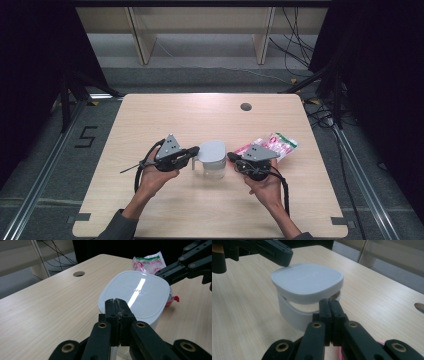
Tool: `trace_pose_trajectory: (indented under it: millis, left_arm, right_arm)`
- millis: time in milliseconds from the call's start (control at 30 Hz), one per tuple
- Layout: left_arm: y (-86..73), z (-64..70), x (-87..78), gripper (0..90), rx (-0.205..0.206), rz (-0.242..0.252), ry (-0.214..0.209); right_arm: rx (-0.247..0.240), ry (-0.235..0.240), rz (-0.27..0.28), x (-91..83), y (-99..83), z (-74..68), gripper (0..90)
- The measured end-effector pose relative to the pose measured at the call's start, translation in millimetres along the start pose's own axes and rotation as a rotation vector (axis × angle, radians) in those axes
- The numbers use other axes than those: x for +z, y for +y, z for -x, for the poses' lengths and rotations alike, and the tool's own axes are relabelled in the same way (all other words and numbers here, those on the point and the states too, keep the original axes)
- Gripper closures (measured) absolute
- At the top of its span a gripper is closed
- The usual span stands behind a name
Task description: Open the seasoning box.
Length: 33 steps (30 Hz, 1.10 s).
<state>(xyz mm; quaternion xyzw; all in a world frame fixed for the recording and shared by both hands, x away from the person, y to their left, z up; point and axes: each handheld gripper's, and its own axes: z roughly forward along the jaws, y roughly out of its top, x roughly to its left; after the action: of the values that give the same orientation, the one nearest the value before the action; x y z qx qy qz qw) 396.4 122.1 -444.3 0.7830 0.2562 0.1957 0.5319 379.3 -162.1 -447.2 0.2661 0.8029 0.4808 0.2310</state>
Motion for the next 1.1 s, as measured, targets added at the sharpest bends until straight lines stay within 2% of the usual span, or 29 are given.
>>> trace_pose_trajectory:
  millis: [33, 67, 133, 200, 233, 300, 333, 367, 400, 500, 567, 633, 667, 700, 733, 800, 833, 867, 900, 933, 967, 1000, 1100]
  left_arm:
    - [-0.1, 0.2, -0.2, 88.1, 0.000, 0.000, 0.002]
    - [0.0, 0.3, -0.5, 88.1, 0.002, -0.003, 0.004]
    - [-0.5, 1.6, -0.3, 88.1, -0.023, -0.001, 0.006]
    - [-0.7, 1.2, 0.0, 88.1, -0.021, -0.001, 0.007]
    - [-0.8, 1.3, -0.2, 88.1, -0.019, -0.005, 0.009]
    - [-1.0, 1.3, -0.4, 88.2, -0.012, -0.011, 0.012]
    - [-1.4, 0.4, 0.2, 88.2, -0.012, -0.006, 0.009]
    - [-1.5, -0.3, 0.2, 88.2, -0.006, -0.007, 0.011]
    - [-1.9, 0.2, 0.1, 88.1, -0.019, -0.009, 0.015]
    - [-1.5, -1.4, -0.3, 88.1, 0.005, -0.009, 0.012]
    - [-1.5, -1.6, -0.1, 88.0, 0.006, -0.009, 0.011]
    - [-2.5, -0.4, -0.1, 88.1, -0.024, -0.008, 0.015]
    - [-2.8, -1.4, 0.1, 88.0, -0.020, -0.003, 0.011]
    - [-2.8, -1.6, -0.4, 87.9, -0.016, -0.010, 0.019]
    - [-3.5, -1.7, 0.4, 87.6, -0.022, -0.015, 0.017]
    - [-4.9, -3.9, 1.2, 87.6, 0.001, -0.018, 0.020]
    - [-5.6, -3.0, 1.2, 87.6, -0.019, -0.017, 0.024]
    - [-5.5, -3.5, 0.7, 87.5, -0.011, -0.019, 0.022]
    - [-5.4, -2.5, 0.5, 86.8, -0.027, -0.014, 0.022]
    - [-4.6, -2.7, 0.0, 86.3, -0.025, -0.009, 0.022]
    - [-3.7, -3.1, -1.5, 85.2, -0.017, -0.012, 0.026]
    - [-3.1, -2.5, -2.6, 83.9, -0.027, -0.005, 0.027]
    - [-0.4, -3.7, -9.2, 82.4, -0.014, 0.002, 0.043]
  right_arm:
    - [0.008, 0.004, -0.006, 0.7, 0.4, -0.6, 90.0]
    - [-0.005, 0.008, -0.006, 1.6, 0.8, 0.2, 90.0]
    - [0.010, 0.011, -0.016, 2.8, 0.7, -0.6, 90.0]
    - [-0.012, -0.002, -0.013, 3.5, 0.3, 0.5, 90.0]
    - [0.016, 0.001, -0.029, 3.0, 0.3, -0.3, 90.0]
    - [0.020, -0.003, -0.039, 2.7, 0.4, 0.1, 90.0]
    - [0.004, -0.017, -0.033, 2.8, 0.2, 1.3, 90.0]
    - [0.012, -0.015, -0.027, 4.1, -0.4, 1.4, 90.0]
    - [0.010, -0.012, -0.025, 4.3, -0.4, 2.3, 90.0]
    - [0.027, 0.011, -0.030, 4.2, 1.5, 1.9, 90.0]
    - [0.004, 0.017, -0.028, 5.2, 3.5, 1.3, 90.0]
    - [-0.008, 0.014, -0.020, 6.8, 4.7, 0.4, 90.0]
    - [-0.020, 0.016, -0.017, 7.4, 5.3, 0.6, 90.0]
    - [0.006, 0.021, -0.027, 6.9, 5.8, -0.8, 90.0]
    - [0.003, 0.021, -0.028, 7.0, 6.0, -0.8, 90.0]
    - [-0.005, 0.010, -0.013, 8.5, 6.0, -1.5, 90.0]
    - [0.000, 0.023, -0.022, 7.3, 6.9, -1.4, 90.0]
    - [-0.006, 0.012, -0.012, 7.4, 7.3, -1.4, 90.0]
    - [-0.017, 0.029, -0.004, 7.6, 9.8, -1.8, 90.0]
    - [0.002, 0.032, -0.014, 6.3, 10.9, -3.9, 90.0]
    - [-0.017, 0.027, 0.001, 7.6, 11.8, -3.2, 90.0]
    - [-0.015, 0.027, -0.007, 6.8, 13.0, -4.1, 90.0]
    - [-0.026, 0.030, -0.001, 8.0, 14.3, -4.8, 90.0]
